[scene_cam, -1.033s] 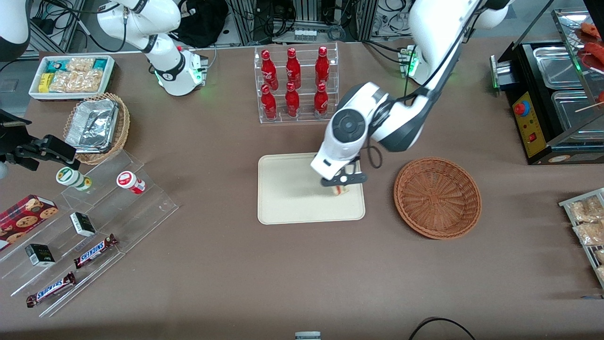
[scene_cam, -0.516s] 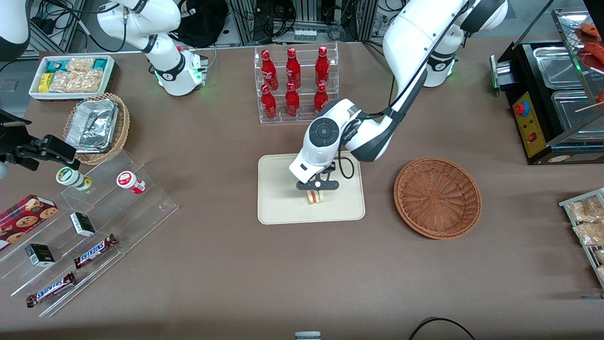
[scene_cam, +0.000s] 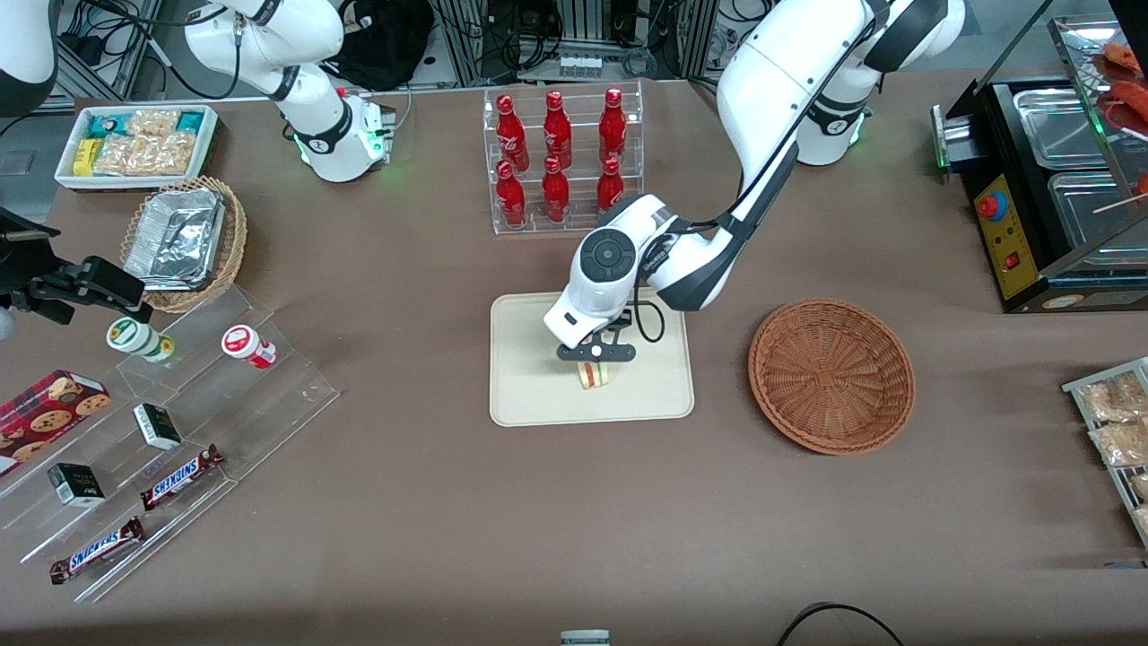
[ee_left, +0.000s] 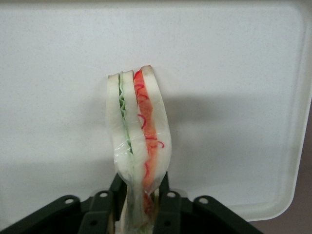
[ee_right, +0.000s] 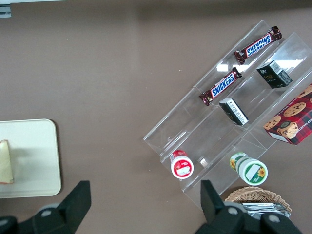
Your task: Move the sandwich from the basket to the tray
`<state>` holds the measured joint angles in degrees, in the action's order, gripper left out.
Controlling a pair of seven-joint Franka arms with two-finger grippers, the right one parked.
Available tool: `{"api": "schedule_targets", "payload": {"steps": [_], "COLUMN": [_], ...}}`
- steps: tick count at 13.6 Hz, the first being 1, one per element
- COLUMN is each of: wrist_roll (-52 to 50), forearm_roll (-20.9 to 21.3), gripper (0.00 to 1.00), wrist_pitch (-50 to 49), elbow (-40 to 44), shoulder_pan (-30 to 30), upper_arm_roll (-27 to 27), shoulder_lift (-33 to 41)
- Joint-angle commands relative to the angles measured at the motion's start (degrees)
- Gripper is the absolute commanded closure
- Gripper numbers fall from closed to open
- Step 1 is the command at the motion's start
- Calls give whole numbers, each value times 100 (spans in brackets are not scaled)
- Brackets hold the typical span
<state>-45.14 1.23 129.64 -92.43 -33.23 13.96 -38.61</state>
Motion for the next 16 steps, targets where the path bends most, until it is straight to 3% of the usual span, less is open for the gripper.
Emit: {"api": "schedule_targets", "payload": {"steps": [1,5,13,16], "wrist_roll": [-91,-127,-4,906], "forearm_roll": [97,45,115,106], "gripper": [1,0,0,0], "wrist_pitch": [-315,-1472,-3822,-4305], "elbow": [181,164,155,155], "shoulder_pan": [-52,62,1870,2670], "upper_arm_roll": [-69,-113,-122,-122], "shoulder_lift": [2,756,2752,3244]}}
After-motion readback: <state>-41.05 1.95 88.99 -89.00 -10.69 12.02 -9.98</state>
